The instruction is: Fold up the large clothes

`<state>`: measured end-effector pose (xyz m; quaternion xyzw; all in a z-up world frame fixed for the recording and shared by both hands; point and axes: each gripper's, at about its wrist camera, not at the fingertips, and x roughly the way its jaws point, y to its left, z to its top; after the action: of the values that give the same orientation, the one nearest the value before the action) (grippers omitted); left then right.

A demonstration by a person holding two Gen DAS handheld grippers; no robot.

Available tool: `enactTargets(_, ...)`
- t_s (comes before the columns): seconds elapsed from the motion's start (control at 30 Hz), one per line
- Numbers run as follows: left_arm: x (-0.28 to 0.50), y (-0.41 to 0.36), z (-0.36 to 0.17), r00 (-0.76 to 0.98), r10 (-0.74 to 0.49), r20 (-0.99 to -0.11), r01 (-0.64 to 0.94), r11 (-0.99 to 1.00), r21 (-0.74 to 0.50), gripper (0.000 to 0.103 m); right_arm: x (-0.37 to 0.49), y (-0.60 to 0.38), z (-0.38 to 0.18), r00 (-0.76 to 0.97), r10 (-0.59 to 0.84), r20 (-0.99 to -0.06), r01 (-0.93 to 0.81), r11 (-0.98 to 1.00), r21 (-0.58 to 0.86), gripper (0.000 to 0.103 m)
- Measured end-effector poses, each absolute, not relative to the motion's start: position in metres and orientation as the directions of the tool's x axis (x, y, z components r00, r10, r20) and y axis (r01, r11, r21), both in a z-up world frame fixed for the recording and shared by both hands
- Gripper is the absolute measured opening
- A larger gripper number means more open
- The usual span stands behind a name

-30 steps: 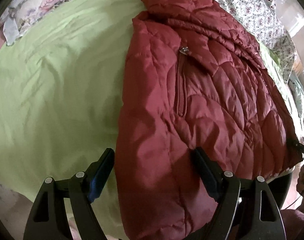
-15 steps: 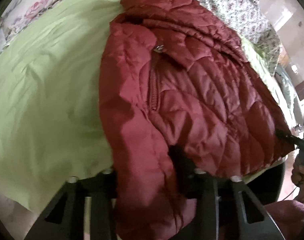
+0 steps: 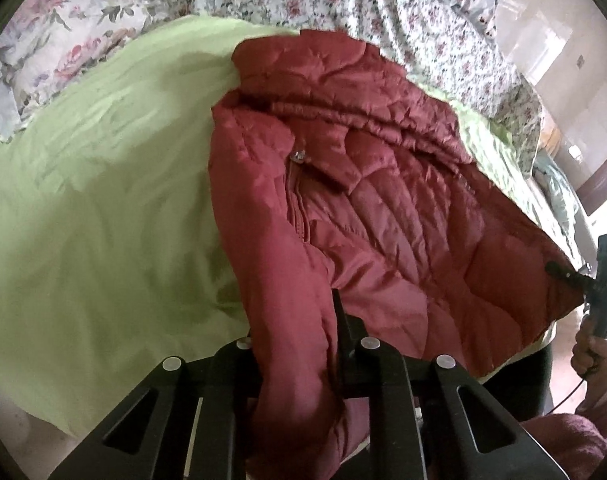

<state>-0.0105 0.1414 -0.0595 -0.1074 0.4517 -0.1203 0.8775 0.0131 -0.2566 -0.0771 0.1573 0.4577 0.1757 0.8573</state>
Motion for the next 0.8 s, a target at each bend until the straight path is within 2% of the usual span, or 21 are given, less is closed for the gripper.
enactTargets(0.8,0.004,0.167,-0.019,0.666,-0.332,-0.668,0.136,0.935,-0.328,0.016,0.041,-0.269,-0.037,0.652,0.458,-0.604,-0.200,0.872,0.446,0.020)
